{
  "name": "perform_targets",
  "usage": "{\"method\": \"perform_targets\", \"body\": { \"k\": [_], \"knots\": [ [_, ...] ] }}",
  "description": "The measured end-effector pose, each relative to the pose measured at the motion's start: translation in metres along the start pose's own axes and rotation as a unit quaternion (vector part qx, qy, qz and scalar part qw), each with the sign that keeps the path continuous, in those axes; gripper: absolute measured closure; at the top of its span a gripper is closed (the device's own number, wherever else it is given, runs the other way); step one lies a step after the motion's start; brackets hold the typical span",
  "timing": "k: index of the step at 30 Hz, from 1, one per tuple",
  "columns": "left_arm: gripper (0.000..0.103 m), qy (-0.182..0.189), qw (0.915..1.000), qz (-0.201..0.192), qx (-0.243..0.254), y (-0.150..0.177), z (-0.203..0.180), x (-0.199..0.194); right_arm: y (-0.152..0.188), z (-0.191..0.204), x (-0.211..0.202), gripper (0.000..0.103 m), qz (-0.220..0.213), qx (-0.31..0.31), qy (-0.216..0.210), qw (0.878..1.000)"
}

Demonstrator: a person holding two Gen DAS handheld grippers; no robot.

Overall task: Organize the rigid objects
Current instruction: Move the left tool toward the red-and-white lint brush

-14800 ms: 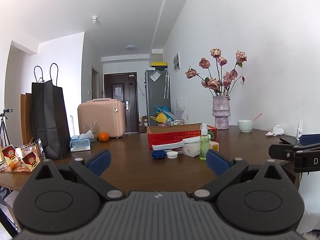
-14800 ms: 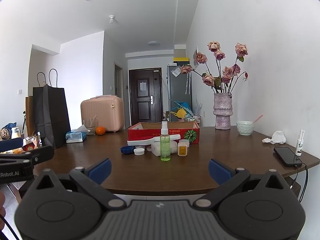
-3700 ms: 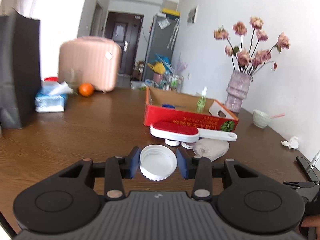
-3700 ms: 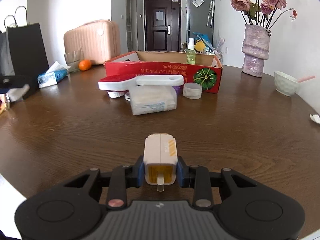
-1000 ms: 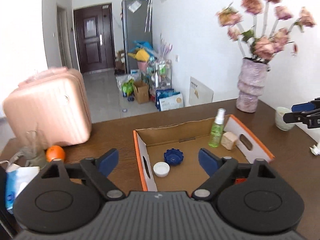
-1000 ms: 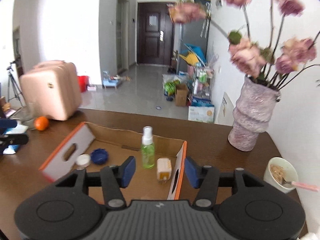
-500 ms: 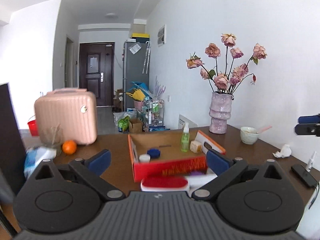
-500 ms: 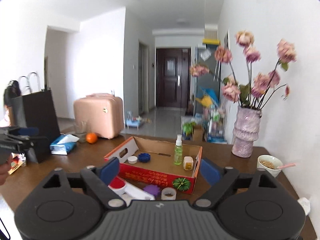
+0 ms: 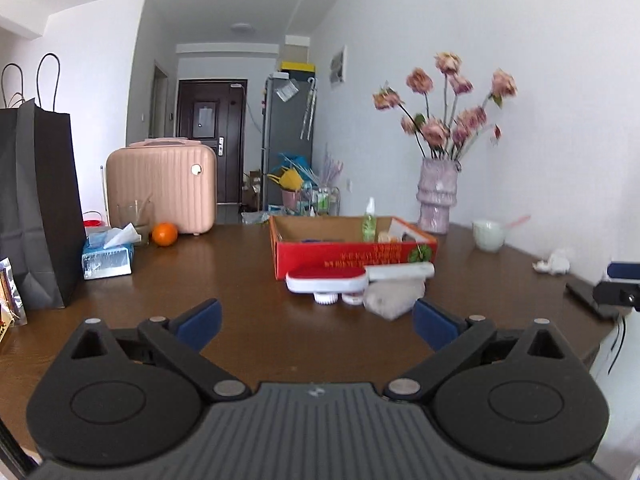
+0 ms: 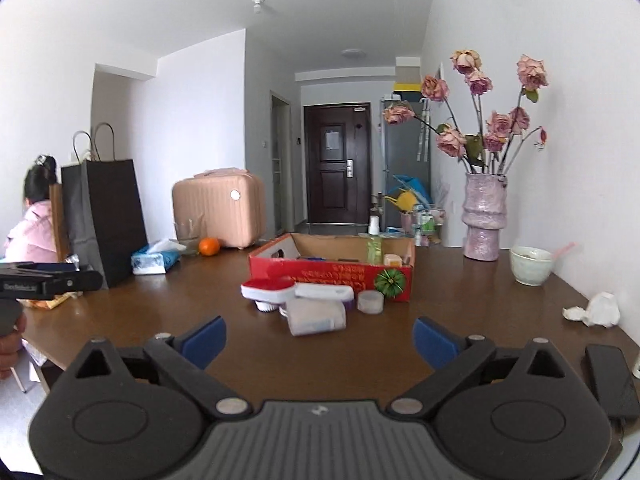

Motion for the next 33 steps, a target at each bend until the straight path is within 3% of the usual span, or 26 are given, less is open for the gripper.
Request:
{"method": "perform_targets", "body": {
  "k": [7, 12, 16, 23, 29, 33],
  "knots": [
    [0.000, 0.007, 0.9996, 0.017, 0.024, 0.012, -0.013, 0.012, 0.013, 0.002, -0.003, 0.000, -0.042, 0.012, 0.049, 0.998],
    [0.000, 0.023, 0.9991, 0.033, 0.015, 0.010, -0.017, 0.043, 0.015, 0.007, 0.019, 0.000, -0.049, -0.025, 0.101, 0.993],
    [0.000, 0.023, 0.9984, 0.050, 0.011, 0.006, -0.019, 0.074, 0.018, 0.008, 0.041, 0.000, -0.033, -0.042, 0.108, 0.993],
    [0.000, 0.023, 0.9966, 0.077, 0.016, 0.002, -0.016, 0.126, 0.023, -0.010, 0.091, 0.004, 0.039, 0.007, 0.071, 0.997],
    [0.000, 0.030, 0.9947, 0.098, 0.009, -0.002, -0.007, 0.177, 0.018, -0.030, 0.148, 0.014, 0.075, 0.048, 0.060, 0.994],
    [0.000, 0.034, 0.9941, 0.103, 0.001, -0.012, 0.002, 0.213, 0.012, -0.040, 0.196, 0.028, 0.102, 0.064, 0.059, 0.991]
  ]
}}
Point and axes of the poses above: each gripper's, at about its wrist camera, not at the fingertips, and x roughly the way its jaws point, z to its left, y to its underside, the point moved 1 cm from there along x, roughly the way its jaws point, and after that the axes turned 5 degrees about x, right-handed, at the moved point
